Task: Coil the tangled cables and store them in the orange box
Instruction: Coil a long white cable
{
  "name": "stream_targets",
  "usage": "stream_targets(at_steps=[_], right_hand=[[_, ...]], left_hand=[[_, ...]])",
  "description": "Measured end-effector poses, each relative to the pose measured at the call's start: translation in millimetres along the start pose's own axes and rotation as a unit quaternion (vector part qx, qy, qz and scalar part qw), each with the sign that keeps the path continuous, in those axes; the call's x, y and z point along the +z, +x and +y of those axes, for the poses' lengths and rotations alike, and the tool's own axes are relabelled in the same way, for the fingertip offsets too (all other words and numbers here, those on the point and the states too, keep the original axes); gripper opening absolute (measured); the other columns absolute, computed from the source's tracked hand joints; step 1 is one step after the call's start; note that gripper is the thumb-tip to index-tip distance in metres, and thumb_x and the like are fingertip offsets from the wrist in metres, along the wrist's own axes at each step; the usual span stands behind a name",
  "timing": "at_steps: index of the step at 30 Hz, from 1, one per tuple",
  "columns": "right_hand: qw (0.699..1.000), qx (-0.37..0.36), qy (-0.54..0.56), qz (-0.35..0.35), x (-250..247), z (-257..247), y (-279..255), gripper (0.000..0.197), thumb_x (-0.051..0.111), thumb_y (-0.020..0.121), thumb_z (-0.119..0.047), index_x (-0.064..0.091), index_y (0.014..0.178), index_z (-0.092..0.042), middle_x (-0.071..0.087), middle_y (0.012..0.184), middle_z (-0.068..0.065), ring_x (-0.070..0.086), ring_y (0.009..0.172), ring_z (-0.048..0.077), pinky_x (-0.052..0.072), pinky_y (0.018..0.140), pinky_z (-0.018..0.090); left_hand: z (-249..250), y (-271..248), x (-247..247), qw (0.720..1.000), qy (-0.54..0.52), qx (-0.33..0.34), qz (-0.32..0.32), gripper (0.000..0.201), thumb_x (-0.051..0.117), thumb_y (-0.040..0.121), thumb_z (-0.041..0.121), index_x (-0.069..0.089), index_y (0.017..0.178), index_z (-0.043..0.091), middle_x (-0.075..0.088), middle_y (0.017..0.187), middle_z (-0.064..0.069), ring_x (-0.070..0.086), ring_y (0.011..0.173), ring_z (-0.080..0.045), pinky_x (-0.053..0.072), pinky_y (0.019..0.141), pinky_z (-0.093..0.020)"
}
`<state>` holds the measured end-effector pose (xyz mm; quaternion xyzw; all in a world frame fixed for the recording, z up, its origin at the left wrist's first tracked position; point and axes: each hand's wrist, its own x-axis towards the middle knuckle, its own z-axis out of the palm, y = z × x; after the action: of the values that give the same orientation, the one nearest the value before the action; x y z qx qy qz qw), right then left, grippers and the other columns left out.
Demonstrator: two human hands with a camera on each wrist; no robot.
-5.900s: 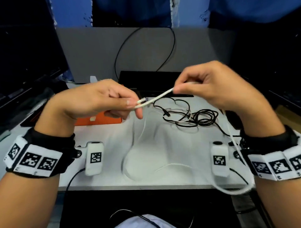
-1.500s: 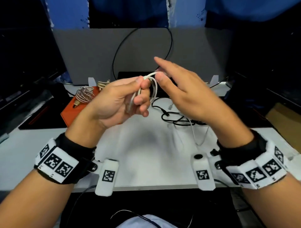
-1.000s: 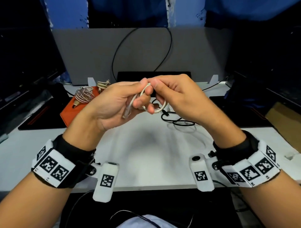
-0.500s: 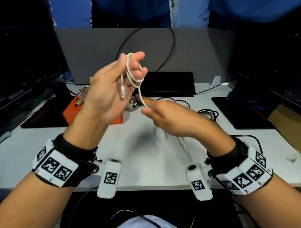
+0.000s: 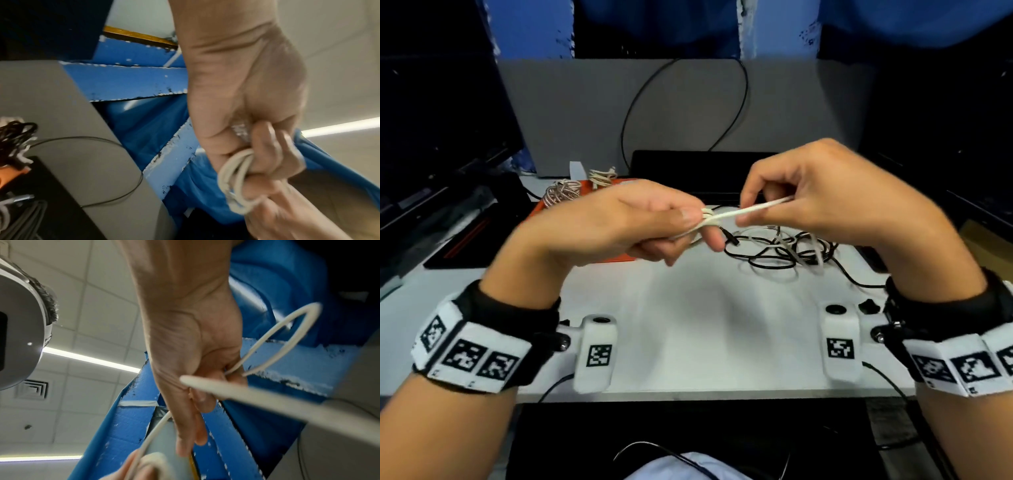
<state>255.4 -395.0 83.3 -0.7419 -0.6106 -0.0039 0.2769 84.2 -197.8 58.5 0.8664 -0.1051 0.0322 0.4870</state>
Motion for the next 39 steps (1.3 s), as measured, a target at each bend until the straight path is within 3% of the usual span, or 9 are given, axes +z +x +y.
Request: stream_targets(at_steps=[3, 10, 14, 17, 21, 26, 30, 34, 39], right_hand=[[0.999, 0.020, -0.021, 0.020, -15, 18, -1, 0.004, 0.079, 0.088, -0.037, 0.075, 0.089, -0.036, 0.066, 0.070, -0.009, 0.057, 0.061, 0.008, 0.046, 0.061, 0.032], [0.997, 0.058, 0.000, 0.056, -37, 52, -3, 0.011, 0.071, 0.096, -0.030, 0.079, 0.099, -0.036, 0.076, 0.091, -0.011, 0.068, 0.088, 0.005, 0.049, 0.084, 0.021], [0.993, 0.090, 0.055, 0.044, -42, 75, -5, 0.020, 0.069, 0.088, -0.045, 0.080, 0.090, -0.028, 0.076, 0.090, -0.001, 0.071, 0.086, 0.017, 0.053, 0.083, 0.028], [0.980, 0.171, 0.103, 0.015, -39, 104, -8, 0.017, 0.067, 0.095, -0.026, 0.080, 0.094, -0.016, 0.076, 0.080, 0.007, 0.074, 0.074, 0.029, 0.061, 0.069, 0.026], [0.968, 0.251, 0.005, -0.015, -37, 117, -9, 0.021, 0.065, 0.101, -0.028, 0.079, 0.095, -0.013, 0.075, 0.079, 0.013, 0.072, 0.064, 0.022, 0.058, 0.074, 0.040], [0.980, 0.098, -0.027, 0.173, -20, 51, 6, 0.045, 0.055, 0.099, -0.054, 0.076, 0.094, -0.015, 0.076, 0.080, 0.001, 0.072, 0.079, 0.020, 0.057, 0.084, 0.053], [0.960, -0.026, 0.105, 0.260, 12, -12, 13, 0.037, 0.049, 0.103, -0.026, 0.067, 0.135, -0.016, 0.070, 0.121, -0.005, 0.065, 0.115, 0.008, 0.051, 0.105, 0.040], [0.904, -0.134, 0.114, 0.390, 15, -43, -4, 0.043, 0.046, 0.099, -0.002, 0.055, 0.141, 0.001, 0.059, 0.132, 0.010, 0.057, 0.127, 0.016, 0.045, 0.110, 0.037], [0.956, -0.175, 0.025, 0.234, 44, -69, -10, 0.043, 0.048, 0.105, -0.016, 0.054, 0.145, 0.000, 0.058, 0.142, 0.013, 0.054, 0.132, 0.022, 0.041, 0.111, 0.033]], left_hand=[[0, -11, -20, 0.994, -0.053, 0.070, 0.068, 0.028, 0.053, 0.101, 0.028, 0.066, 0.096, 0.005, 0.030, 0.054, 0.008, 0.033, 0.051, -0.019, 0.032, 0.061, -0.044], [-8, -12, -59, 0.928, -0.236, 0.091, 0.274, 0.031, 0.030, 0.110, 0.021, 0.055, 0.092, 0.018, 0.032, 0.052, 0.013, 0.025, 0.042, -0.004, 0.043, 0.070, -0.018], [-16, -20, -79, 0.876, -0.349, 0.119, 0.310, 0.027, 0.041, 0.109, 0.023, 0.060, 0.092, 0.017, 0.033, 0.054, 0.010, 0.028, 0.044, -0.007, 0.042, 0.074, -0.018], [-22, -28, -94, 0.841, -0.400, 0.145, 0.335, 0.030, 0.041, 0.110, 0.021, 0.063, 0.090, 0.015, 0.036, 0.055, 0.009, 0.030, 0.045, -0.007, 0.042, 0.075, -0.018], [-17, -32, -91, 0.901, -0.251, 0.049, 0.349, 0.031, 0.037, 0.110, 0.027, 0.060, 0.090, 0.021, 0.033, 0.052, 0.011, 0.027, 0.043, -0.007, 0.043, 0.073, -0.017], [5, -6, -40, 0.941, -0.059, -0.016, 0.332, 0.029, 0.036, 0.108, 0.011, 0.057, 0.089, 0.012, 0.033, 0.051, 0.010, 0.028, 0.043, -0.007, 0.046, 0.070, -0.023], [8, 10, -12, 0.935, 0.025, -0.047, 0.350, 0.035, 0.037, 0.108, 0.012, 0.059, 0.081, 0.014, 0.037, 0.053, 0.006, 0.032, 0.046, -0.008, 0.041, 0.054, -0.014], [7, 12, -10, 0.916, 0.086, -0.090, 0.381, 0.035, 0.041, 0.110, 0.025, 0.060, 0.081, 0.019, 0.039, 0.052, 0.009, 0.029, 0.043, -0.008, 0.029, 0.046, -0.023], [1, 14, -3, 0.892, 0.253, -0.094, 0.361, 0.032, 0.050, 0.100, 0.036, 0.069, 0.085, 0.015, 0.072, 0.076, -0.005, 0.068, 0.074, -0.029, 0.055, 0.067, -0.047]])
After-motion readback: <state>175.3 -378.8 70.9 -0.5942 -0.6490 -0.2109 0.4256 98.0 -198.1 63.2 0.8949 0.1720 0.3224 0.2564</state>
